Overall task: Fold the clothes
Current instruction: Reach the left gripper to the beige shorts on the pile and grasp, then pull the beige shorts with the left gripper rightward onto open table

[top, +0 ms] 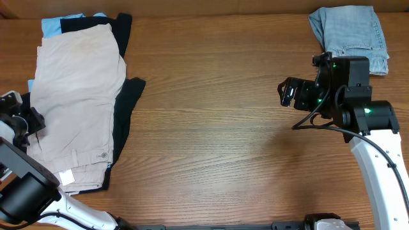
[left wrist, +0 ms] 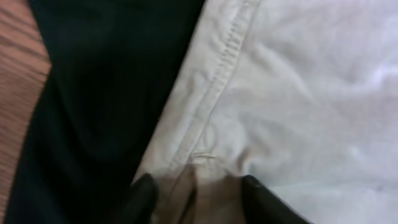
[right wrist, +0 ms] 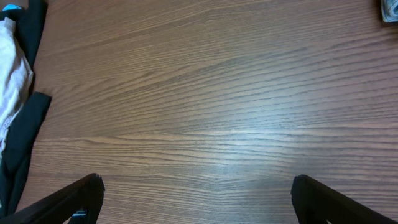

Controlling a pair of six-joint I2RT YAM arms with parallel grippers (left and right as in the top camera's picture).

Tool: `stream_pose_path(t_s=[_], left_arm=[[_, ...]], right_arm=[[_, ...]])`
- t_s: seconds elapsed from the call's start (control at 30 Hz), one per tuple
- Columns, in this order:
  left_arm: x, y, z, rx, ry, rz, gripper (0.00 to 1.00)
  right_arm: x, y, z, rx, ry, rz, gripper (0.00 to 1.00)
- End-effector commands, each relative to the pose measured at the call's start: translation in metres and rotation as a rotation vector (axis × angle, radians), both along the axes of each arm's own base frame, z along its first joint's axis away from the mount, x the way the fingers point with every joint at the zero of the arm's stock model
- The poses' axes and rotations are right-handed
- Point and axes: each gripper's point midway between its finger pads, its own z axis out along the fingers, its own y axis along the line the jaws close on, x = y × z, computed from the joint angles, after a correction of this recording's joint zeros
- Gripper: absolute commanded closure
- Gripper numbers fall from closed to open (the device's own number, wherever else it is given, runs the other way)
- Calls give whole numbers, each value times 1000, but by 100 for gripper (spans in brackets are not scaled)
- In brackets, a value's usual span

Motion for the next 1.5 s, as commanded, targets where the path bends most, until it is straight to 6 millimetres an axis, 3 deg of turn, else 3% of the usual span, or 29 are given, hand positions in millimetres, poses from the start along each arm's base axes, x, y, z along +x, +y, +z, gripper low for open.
stream_pose_path(t_s=[0.0,0.17,0.33,0.43,0.5,0.53,0.6,0.7,0.87,1.03,1.27,1.4,1.47], left_arm=[[15,-11,-4,-31,-30,-62,72],[35,-27,6,-104,-133,-90,94],[44,-36,9,-129,-141,-70,96],[54,-42,23,-164,-180,-50,96],[67,-50,47,-182,-243,-74,96],[82,-60,77,-200,-307,-98,96],[96,-75,110,-220,-361,-132,96],[111,-111,157,-219,-401,-220,96],[123,-198,209,-225,-416,-397,96],[122,-318,223,-264,-387,-640,96],[96,-506,203,-365,-317,-1019,96],[59,-615,166,-412,-251,-1244,92],[44,-649,149,-416,-230,-1316,86]], right_arm=[[3,4,15,5,-42,12,0],[7,4,19,7,-62,12,0],[9,5,21,14,-75,17,0],[11,6,22,14,-84,18,0],[12,6,24,15,-91,18,0],[13,6,24,14,-96,17,0],[13,6,25,14,-98,17,0],[14,6,25,14,-102,17,2],[14,5,28,14,-108,16,7],[12,-6,45,14,-137,-15,8],[-3,-51,80,-3,-184,-140,7],[-16,-79,92,-14,-215,-231,7],[-20,-88,96,-18,-226,-259,7]])
